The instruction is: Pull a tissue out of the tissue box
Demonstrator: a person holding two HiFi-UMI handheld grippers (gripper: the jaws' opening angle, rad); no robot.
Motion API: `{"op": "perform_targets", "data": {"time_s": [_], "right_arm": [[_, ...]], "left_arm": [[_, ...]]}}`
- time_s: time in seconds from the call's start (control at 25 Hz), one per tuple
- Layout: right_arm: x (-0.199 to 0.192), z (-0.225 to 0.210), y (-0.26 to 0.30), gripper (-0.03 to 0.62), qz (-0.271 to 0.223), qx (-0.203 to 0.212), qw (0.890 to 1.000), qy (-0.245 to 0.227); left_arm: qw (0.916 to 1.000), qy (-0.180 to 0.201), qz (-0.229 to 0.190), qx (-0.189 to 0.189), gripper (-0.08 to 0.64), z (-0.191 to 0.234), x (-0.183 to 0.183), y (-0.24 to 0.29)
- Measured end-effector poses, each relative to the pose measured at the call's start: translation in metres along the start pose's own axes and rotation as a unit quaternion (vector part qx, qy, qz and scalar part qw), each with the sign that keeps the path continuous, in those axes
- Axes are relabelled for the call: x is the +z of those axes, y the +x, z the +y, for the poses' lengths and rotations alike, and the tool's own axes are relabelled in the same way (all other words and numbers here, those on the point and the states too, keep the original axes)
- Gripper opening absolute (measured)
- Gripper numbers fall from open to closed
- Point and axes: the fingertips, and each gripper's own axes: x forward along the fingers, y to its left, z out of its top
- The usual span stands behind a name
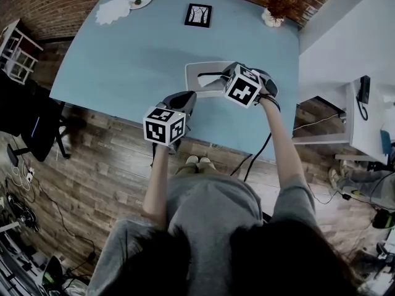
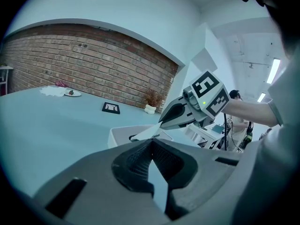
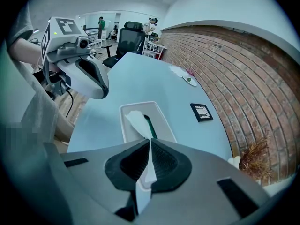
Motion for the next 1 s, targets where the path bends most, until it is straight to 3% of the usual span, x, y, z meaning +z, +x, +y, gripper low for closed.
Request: {"op": "perform_targets", "data": {"time_s": [1.0], "right_arm": [[0.002, 0.004, -0.042, 0.002, -0.027, -0.044, 0.998, 0.019]], "left_arm": [[0.9995, 0.026, -0.011, -0.011, 0.003, -0.014, 0.009, -0.016]]}}
